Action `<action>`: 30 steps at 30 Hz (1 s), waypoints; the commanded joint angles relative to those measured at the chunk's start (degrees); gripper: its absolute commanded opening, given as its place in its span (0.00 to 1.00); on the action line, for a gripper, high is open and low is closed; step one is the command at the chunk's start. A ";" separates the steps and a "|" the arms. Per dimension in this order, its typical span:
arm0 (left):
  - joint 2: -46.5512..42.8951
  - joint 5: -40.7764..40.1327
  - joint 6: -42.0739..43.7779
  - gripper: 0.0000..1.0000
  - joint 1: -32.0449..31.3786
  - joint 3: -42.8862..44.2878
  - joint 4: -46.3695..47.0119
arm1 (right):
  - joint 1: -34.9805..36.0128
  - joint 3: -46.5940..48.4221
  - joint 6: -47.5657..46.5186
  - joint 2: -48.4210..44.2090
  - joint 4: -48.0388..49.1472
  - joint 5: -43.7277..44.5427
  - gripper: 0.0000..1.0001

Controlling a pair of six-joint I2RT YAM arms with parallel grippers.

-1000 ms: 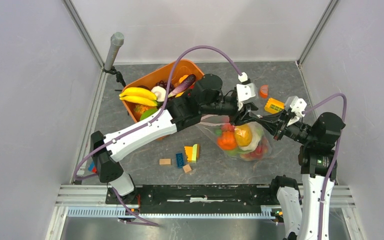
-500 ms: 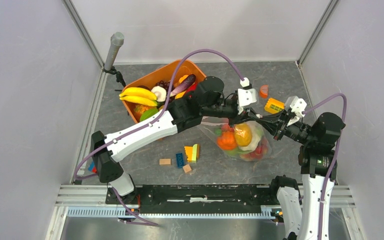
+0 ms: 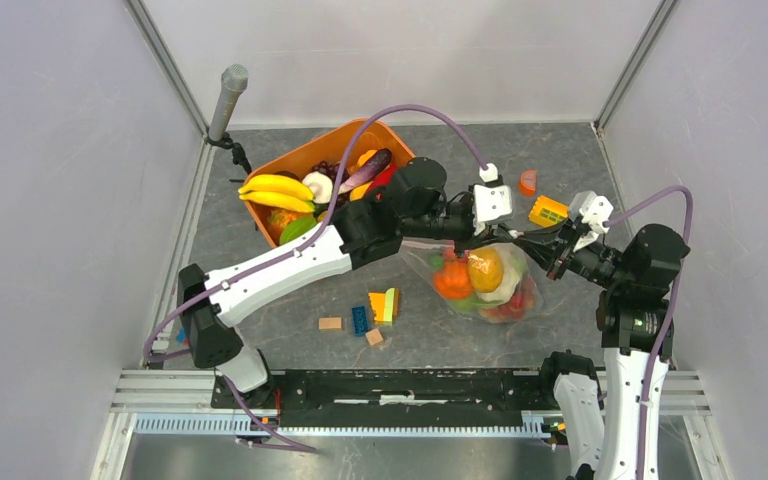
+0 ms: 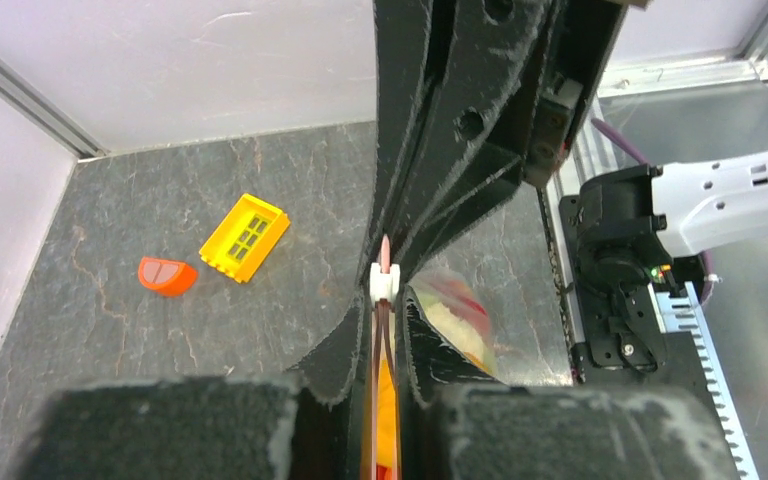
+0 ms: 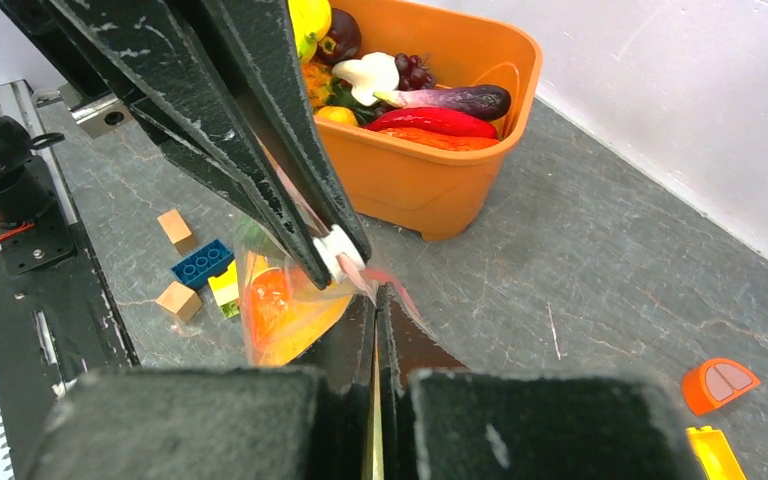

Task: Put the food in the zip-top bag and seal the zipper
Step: Zip the zipper food storage bag at the center of the board.

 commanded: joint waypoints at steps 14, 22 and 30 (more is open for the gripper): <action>-7.46 -5.33 1.67 0.02 0.94 -5.92 1.71 | -0.18 0.73 0.15 -2.07 4.35 -1.21 0.02; -4.83 -1.50 0.07 0.02 0.93 -1.50 0.60 | -0.17 0.37 0.88 -3.36 6.21 -6.31 0.59; -5.24 1.96 -0.28 0.02 0.89 -1.60 -0.39 | -0.15 -1.74 1.71 -1.45 7.56 -7.66 0.48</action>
